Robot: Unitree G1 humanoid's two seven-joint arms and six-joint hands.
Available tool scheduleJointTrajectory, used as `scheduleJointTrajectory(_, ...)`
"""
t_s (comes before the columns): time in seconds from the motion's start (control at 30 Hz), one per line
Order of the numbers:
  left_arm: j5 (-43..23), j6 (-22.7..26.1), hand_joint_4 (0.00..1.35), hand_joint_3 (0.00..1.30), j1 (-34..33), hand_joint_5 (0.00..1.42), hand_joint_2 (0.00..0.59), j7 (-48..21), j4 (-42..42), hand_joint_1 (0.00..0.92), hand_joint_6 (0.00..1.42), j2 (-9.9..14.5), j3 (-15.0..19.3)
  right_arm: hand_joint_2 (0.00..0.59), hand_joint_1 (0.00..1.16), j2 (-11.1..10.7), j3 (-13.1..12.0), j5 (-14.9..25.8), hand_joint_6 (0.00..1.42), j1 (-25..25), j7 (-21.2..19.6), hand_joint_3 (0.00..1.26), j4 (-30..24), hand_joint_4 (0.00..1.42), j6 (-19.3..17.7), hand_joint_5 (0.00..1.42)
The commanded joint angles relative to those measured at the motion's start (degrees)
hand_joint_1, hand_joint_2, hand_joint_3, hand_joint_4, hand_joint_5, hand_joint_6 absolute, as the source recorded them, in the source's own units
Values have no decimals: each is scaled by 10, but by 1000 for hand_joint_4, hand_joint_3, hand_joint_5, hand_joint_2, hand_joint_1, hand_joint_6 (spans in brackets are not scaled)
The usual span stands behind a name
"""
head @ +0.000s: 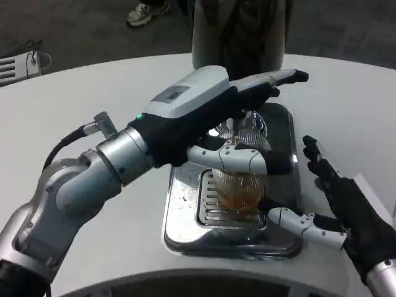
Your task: Grasp the cup under the faucet to collect the drink, then remove the cup.
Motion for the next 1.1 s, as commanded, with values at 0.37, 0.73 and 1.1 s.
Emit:
scheduleJointTrajectory(0.37, 21, 18, 96, 128, 29, 185, 7, -42, -2, 0, 263, 17, -13, 214, 738, -1, 17, 8, 0, -32, -3, 0, 23, 0, -9, 12)
scheduleJointTrajectory(0.73, 22, 26, 96, 128, 37, 185, 7, -40, -13, 0, 265, 23, -2, 213, 733, 5, 26, 10, 0, -58, -5, 0, 45, 0, -11, 14)
scheduleJointTrajectory(1.1, -21, 45, 96, 140, 66, 199, 22, -1, -22, 0, 277, 0, 47, 212, 732, 5, 32, 17, 0, -73, -8, 0, 58, 0, -15, 15)
